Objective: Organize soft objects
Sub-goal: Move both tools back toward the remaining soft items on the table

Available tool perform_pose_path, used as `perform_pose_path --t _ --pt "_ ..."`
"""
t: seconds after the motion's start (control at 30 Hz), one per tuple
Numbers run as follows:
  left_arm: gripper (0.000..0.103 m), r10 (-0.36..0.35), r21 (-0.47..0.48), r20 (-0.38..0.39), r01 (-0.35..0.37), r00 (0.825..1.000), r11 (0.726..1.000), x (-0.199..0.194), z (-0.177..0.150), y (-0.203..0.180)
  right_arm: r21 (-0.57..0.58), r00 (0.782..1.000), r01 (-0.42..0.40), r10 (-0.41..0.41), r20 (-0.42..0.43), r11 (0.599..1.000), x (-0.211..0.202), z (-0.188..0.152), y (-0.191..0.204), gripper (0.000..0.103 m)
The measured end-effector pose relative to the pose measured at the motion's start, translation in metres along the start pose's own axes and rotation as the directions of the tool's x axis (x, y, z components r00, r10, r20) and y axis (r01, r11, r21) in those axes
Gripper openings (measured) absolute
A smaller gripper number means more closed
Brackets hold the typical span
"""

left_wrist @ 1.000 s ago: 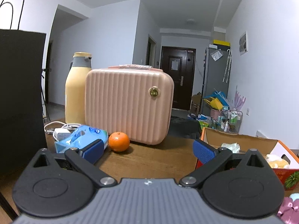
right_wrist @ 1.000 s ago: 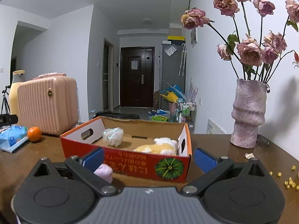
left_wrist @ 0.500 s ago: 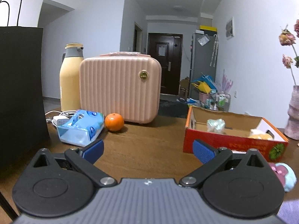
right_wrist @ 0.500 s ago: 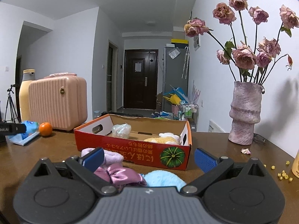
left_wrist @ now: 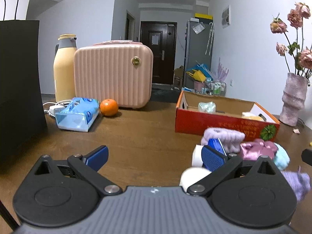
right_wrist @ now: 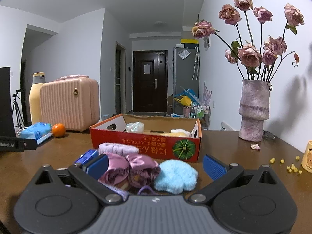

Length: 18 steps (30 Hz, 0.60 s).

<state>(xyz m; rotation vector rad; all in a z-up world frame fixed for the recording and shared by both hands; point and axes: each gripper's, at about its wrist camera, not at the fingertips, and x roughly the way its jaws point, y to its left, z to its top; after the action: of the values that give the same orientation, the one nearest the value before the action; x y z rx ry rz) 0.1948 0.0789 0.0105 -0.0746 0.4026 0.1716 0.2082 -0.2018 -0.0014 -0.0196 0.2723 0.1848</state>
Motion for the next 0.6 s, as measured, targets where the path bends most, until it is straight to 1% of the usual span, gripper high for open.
perform_pose_path --t 0.23,0.4,0.6 --pt "0.103 -0.03 0.005 -0.045 0.03 0.999 1.0 -0.016 -0.014 0.004 0.001 1.0 -0.01 0.01 -0.012 1.0 -0.015 -0.011 0.003 0.103" --pt "0.103 -0.043 0.017 -0.055 0.044 0.998 0.999 -0.026 -0.023 0.005 -0.007 1.0 -0.022 0.022 -0.008 1.0 -0.026 -0.017 0.009 0.103" --pt "0.103 -0.051 0.021 -0.069 0.053 0.996 0.998 -0.026 -0.024 0.005 -0.042 0.999 -0.044 0.043 -0.022 0.998 -0.033 -0.025 0.021 0.103"
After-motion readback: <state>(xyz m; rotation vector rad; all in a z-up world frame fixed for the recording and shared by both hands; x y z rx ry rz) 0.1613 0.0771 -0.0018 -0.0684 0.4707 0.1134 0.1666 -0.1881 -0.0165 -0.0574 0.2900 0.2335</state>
